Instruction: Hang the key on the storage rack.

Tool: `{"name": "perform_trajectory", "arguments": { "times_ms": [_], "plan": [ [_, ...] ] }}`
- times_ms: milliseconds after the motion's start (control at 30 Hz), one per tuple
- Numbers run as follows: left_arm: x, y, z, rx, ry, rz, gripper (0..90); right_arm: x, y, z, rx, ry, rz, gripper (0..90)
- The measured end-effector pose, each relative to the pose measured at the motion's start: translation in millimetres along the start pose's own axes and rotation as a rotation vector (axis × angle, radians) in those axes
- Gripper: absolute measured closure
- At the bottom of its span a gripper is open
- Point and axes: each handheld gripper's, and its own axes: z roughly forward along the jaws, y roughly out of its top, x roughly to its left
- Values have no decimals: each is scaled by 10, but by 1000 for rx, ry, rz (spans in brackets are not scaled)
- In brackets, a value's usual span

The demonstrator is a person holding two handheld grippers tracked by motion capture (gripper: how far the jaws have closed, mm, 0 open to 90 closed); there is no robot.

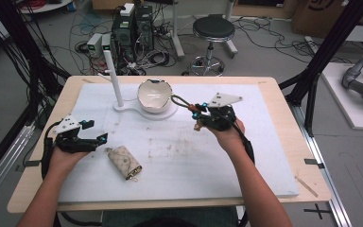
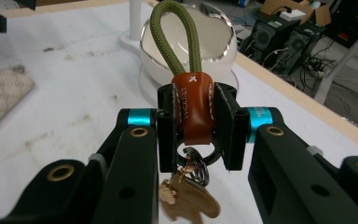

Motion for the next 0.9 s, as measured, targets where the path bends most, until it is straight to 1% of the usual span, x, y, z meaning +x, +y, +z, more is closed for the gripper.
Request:
{"name": "perform_trajectory", "arguments": {
  "times_ms": [33,67,133,200,233,267,333,400,433,467,500,567,633,667,800,867,900],
  "plan": [
    [0,0,0,0,0,0,182,17,58,50,4,1,-13,729],
    [0,2,-1,1,2,0,182,29,114,95,5,-6,-38,729],
    [-1,1,4,4,-3,3,182,59,223,179,5,3,-46,729],
    [-5,2,8,2,-7,4,182,89,330,249,0,8,-68,729],
    [-5,2,8,2,-7,4,182,89,330,249,0,8,-68,729],
    [-3,1,12,3,-10,3,182,126,434,308,-11,15,-85,729],
    [-1,0,15,4,-12,0,182,169,539,360,-11,18,-105,729],
    [-1,0,14,1,-11,-2,182,208,636,409,-18,25,-109,728],
    [-1,0,14,1,-11,-2,182,208,636,409,-18,25,-109,728],
    [-1,1,13,-2,-12,-4,182,234,725,455,-21,26,-131,728],
    [-2,3,13,-2,-13,-4,182,248,761,474,-29,29,-139,728],
    [-7,6,17,-2,-16,-5,182,272,821,520,-29,31,-144,728],
    [-10,7,20,3,-17,-1,182,288,873,571,-18,29,-148,728],
    [-11,7,23,1,-18,-1,182,294,894,595,-23,24,-155,728],
    [-10,6,26,1,-19,-2,182,302,977,669,-45,31,-148,728],
    [-5,5,24,0,-19,-5,182,321,1026,708,-37,31,-141,728],
    [-4,5,23,-1,-19,-5,182,329,1057,731,-39,30,-152,728]
  ]
}}
